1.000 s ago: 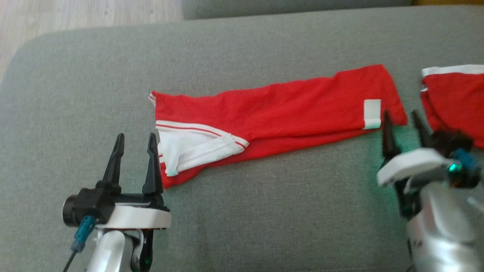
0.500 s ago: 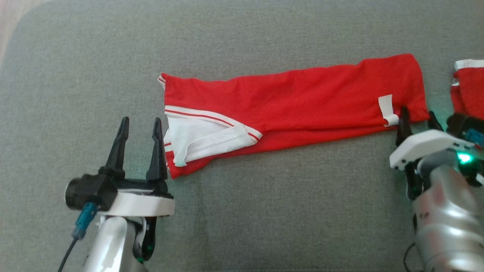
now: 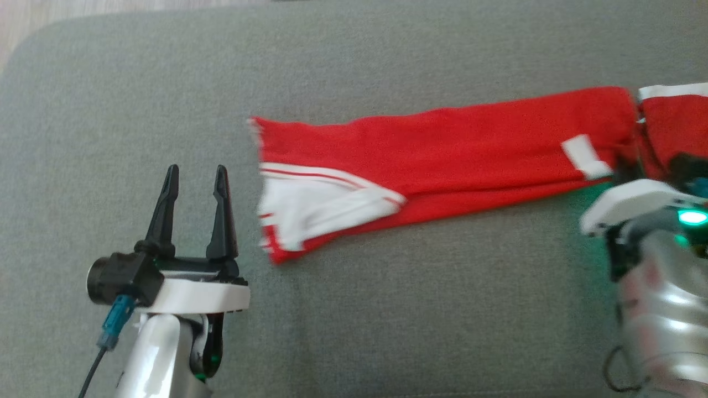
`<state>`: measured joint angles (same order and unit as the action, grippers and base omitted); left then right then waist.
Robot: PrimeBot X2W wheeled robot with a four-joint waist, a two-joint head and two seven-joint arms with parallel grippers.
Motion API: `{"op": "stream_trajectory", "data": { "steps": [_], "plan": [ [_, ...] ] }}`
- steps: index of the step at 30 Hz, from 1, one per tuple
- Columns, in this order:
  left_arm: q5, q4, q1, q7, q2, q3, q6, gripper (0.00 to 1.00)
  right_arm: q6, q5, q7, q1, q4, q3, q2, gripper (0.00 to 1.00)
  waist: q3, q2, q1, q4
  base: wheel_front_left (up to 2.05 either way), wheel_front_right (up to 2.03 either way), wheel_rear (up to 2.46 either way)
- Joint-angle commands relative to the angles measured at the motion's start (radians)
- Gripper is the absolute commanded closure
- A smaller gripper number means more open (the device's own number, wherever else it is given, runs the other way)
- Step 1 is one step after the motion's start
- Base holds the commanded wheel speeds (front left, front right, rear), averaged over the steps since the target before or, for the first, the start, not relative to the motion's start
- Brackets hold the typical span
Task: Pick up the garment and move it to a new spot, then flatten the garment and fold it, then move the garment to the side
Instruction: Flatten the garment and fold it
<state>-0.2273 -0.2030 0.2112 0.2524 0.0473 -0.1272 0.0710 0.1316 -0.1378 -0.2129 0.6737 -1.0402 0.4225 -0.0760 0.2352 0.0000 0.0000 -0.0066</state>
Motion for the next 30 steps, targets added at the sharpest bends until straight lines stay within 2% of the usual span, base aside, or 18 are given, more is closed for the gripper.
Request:
{"op": "stream_trajectory", "data": {
  "steps": [1,4,7,14,21,26,30],
  "plan": [
    [0.003,0.031,0.019,0.009,0.003,0.038,-0.002,0.0,-0.001,-0.016,-0.021,-0.005,0.048,0.003,-0.034,1.0,-0.018,0.0,0.0,-0.012,0.0,0.0,0.0],
    [-0.002,0.03,0.01,0.009,0.003,0.038,-0.003,0.0,-0.001,-0.035,-0.027,-0.015,0.083,0.031,-0.061,1.0,-0.038,0.0,0.0,-0.023,0.0,0.0,0.0],
    [-0.007,0.028,0.003,0.009,0.003,0.035,-0.004,0.0,-0.001,-0.039,-0.031,-0.017,0.111,0.016,-0.066,1.0,-0.057,0.0,0.0,-0.027,0.0,0.0,0.0],
    [-0.024,0.027,-0.011,0.009,0.003,0.023,-0.011,0.0,-0.001,0.008,-0.033,-0.003,0.17,-0.071,-0.028,1.0,-0.095,0.0,0.0,-0.012,0.0,0.0,0.0],
    [-0.042,0.02,-0.01,0.009,0.003,-0.01,-0.021,0.0,-0.001,0.105,-0.005,-0.005,0.237,-0.314,0.023,1.0,-0.135,0.0,0.0,0.047,0.0,0.0,0.0],
    [-0.054,0.012,-0.005,0.009,0.003,-0.037,-0.028,0.0,-0.001,0.275,0.026,-0.04,0.294,-0.59,0.025,1.0,-0.152,0.0,0.0,0.099,0.0,0.0,0.0],
    [-0.049,0.008,0.005,0.009,0.003,-0.038,-0.03,0.0,-0.001,0.352,0.056,-0.061,0.326,-0.741,0.026,1.0,-0.15,0.0,0.0,0.139,0.0,0.0,0.0]
  ]
}}
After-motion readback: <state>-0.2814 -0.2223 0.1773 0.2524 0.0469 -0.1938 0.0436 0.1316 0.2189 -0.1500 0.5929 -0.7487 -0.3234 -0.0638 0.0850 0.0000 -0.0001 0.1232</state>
